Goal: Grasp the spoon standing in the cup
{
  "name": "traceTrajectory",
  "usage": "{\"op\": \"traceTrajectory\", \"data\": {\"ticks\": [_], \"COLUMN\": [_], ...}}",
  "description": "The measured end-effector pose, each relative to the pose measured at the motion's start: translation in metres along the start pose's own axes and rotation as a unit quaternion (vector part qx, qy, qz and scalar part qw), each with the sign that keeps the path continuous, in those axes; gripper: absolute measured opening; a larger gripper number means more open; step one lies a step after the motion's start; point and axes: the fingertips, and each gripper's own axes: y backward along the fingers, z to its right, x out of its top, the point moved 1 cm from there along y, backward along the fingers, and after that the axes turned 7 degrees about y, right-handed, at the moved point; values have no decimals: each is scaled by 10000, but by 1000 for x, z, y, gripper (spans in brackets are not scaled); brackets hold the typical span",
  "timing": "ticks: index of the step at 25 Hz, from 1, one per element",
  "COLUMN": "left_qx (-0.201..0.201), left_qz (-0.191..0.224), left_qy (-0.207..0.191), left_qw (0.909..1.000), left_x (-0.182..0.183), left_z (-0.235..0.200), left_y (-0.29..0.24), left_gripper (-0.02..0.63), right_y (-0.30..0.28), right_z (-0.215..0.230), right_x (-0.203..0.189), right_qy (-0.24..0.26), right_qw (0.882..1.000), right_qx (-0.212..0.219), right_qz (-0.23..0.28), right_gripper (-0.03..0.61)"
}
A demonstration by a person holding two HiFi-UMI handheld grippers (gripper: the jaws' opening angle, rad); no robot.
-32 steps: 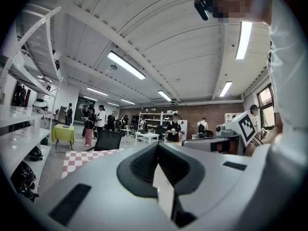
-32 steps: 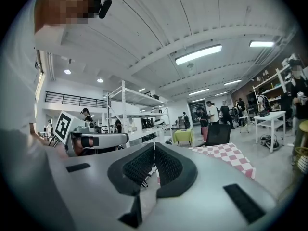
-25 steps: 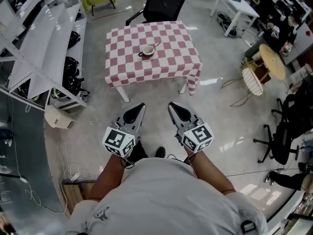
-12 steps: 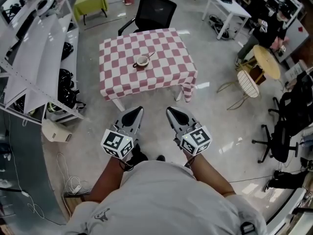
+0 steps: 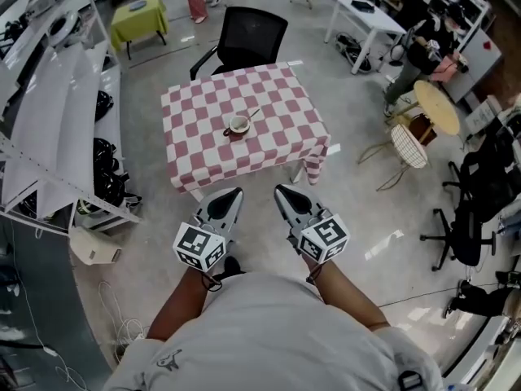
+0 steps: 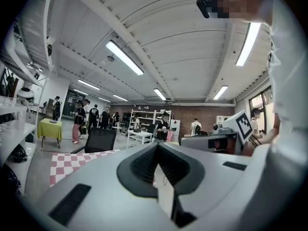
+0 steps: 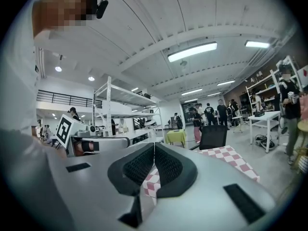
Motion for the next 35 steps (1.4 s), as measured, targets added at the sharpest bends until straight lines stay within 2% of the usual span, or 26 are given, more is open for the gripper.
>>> {"op": "traceTrajectory", "data": {"ticks": [6, 10, 22, 30, 35], "left_qx": [-294, -410, -323, -240, -215], "left_qz": [-44, -94, -60, -151, -180], "left_qy": [-175, -258, -111, -147, -149], "left_qw": [9994, 9988, 9994, 9995, 9995], "left_x": [28, 33, 34, 35, 38], "left_z": [-41, -62, -108, -127, -134], "left_y": [6, 13, 22, 13, -8], "left_gripper": [11, 11, 11, 11, 11], "right_y": [-53, -80, -124, -153, -162], "right_z": [-12, -26, -34, -24, -2], "right_x": [21, 25, 19, 21, 18], "right_qy": [2, -2, -80, -78, -144], "right_qw": [9997, 9994, 9997, 9998, 9998], "right_qx": [-189, -229, -177, 42, 91], "right_qz": [185, 248, 136, 155, 114], "right_gripper": [32, 32, 32, 32, 34]}}
